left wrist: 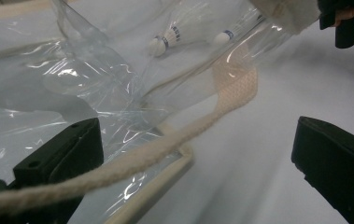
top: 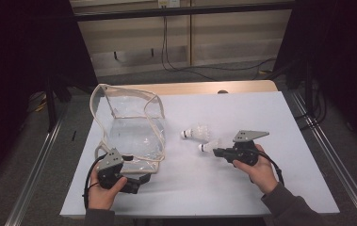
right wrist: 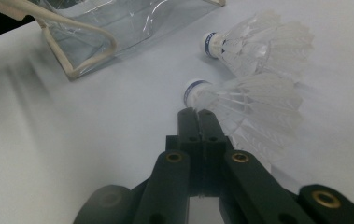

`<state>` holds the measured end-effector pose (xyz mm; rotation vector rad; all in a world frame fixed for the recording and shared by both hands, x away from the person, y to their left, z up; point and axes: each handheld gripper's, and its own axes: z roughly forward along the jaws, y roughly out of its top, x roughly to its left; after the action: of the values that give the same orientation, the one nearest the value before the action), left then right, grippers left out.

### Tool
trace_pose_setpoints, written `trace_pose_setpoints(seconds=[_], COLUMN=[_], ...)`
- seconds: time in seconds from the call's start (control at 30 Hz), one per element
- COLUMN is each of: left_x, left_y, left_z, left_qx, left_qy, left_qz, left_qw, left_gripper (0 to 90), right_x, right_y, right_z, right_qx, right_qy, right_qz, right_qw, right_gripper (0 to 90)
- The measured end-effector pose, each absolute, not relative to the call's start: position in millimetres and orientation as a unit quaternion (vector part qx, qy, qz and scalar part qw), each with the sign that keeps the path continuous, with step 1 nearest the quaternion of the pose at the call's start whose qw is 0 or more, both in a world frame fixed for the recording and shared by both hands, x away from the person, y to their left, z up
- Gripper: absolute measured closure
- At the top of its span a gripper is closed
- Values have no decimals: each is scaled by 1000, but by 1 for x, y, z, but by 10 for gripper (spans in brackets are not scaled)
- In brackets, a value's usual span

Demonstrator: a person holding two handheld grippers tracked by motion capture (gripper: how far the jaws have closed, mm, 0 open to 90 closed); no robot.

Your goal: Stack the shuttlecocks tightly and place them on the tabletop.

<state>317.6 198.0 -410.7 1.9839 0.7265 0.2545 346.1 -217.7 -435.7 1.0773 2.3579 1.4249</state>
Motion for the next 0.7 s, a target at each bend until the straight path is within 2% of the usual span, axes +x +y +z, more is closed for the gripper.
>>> trace_pose_setpoints(seconds=[0.33, 0.57, 0.7], left_x=[318, 318, 318], left_y=[198, 198, 198], left_z=[-411, -411, -411], left_qx=[815, 814, 814], left_qy=[298, 298, 298], left_qz=[104, 105, 105], left_qw=[487, 487, 487], left_gripper=[22, 22, 20], right_x=[350, 352, 355], right_y=[-220, -220, -217], right_z=[-442, -446, -450], right_qx=[375, 382, 382], right_qy=[797, 800, 805], right_qz=[467, 453, 443], right_qw=[85, 96, 95], right_gripper=[894, 837, 839])
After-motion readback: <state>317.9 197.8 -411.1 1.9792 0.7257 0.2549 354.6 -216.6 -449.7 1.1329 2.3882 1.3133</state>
